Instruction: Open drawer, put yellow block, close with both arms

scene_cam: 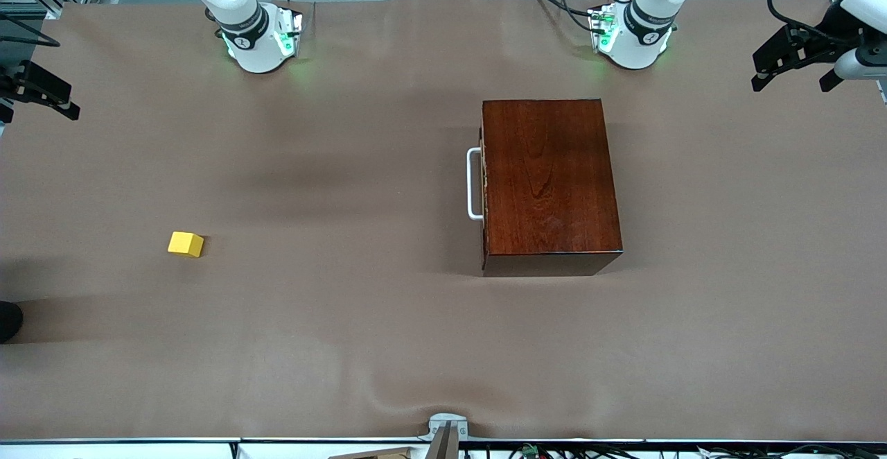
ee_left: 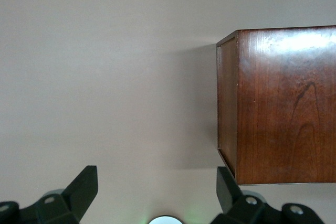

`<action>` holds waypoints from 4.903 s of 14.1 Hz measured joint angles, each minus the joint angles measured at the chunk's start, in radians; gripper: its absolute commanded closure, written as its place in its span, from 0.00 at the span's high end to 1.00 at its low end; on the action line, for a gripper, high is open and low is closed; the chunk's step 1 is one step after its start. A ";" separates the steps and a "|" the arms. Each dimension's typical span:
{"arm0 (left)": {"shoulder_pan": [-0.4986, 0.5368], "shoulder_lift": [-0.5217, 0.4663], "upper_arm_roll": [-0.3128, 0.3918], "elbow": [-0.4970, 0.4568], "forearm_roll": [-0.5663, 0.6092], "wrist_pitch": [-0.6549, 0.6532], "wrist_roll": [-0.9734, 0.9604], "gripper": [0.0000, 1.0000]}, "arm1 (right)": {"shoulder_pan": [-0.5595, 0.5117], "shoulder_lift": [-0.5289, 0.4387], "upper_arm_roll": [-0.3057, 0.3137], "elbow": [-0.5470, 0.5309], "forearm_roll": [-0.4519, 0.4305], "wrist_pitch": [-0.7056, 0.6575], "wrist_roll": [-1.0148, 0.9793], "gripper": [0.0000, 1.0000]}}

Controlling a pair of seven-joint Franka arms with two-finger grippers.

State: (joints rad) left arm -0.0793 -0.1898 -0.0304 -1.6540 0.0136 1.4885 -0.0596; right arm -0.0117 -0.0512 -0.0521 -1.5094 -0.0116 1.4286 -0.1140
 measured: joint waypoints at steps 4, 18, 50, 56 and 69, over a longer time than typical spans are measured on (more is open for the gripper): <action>0.000 0.000 -0.001 0.000 0.000 0.000 0.000 1.00 | 0.007 0.000 0.000 0.000 0.000 0.005 0.000 1.00; -0.125 0.335 -0.377 0.211 -0.010 0.045 -0.293 1.00 | 0.006 0.005 -0.006 -0.005 0.000 0.001 0.000 1.00; -0.893 0.995 0.089 0.465 0.155 0.246 -0.860 1.00 | 0.007 0.014 -0.007 -0.007 0.000 0.000 0.000 1.00; -0.893 1.000 0.088 0.465 0.149 0.289 -0.927 1.00 | 0.007 0.014 -0.007 -0.008 0.000 -0.002 0.000 1.00; -0.906 1.001 0.073 0.477 0.107 0.423 -0.994 1.00 | 0.006 0.014 -0.008 -0.009 0.000 -0.002 0.000 1.00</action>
State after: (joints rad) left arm -0.9856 0.8114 0.0429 -1.1772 0.1211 1.9120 -1.0532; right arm -0.0052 -0.0370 -0.0605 -1.5180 -0.0116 1.4263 -0.1140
